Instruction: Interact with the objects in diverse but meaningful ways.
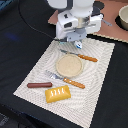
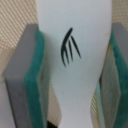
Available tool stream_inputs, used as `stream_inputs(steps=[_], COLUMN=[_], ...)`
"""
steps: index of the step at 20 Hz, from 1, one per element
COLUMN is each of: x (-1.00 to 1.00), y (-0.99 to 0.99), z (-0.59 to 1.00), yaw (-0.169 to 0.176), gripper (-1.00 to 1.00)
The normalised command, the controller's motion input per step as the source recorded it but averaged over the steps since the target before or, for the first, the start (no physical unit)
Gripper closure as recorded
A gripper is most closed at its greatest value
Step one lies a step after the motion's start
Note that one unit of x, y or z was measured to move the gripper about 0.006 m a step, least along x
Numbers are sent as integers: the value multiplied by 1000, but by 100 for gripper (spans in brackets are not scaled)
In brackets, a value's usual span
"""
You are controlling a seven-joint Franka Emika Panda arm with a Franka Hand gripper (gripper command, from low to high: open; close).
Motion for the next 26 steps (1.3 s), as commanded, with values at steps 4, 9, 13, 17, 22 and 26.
stream_inputs(steps=[4,9,13,17,22,26], x=[-104,-26,-580,-818,-850,-913], y=[-506,-587,-493,-293,-258,-164], z=[1000,945,79,-287,-355,-366], yaw=[-50,-36,-36,-55,-59,-82], gripper=[100,100,100,100,100,100])
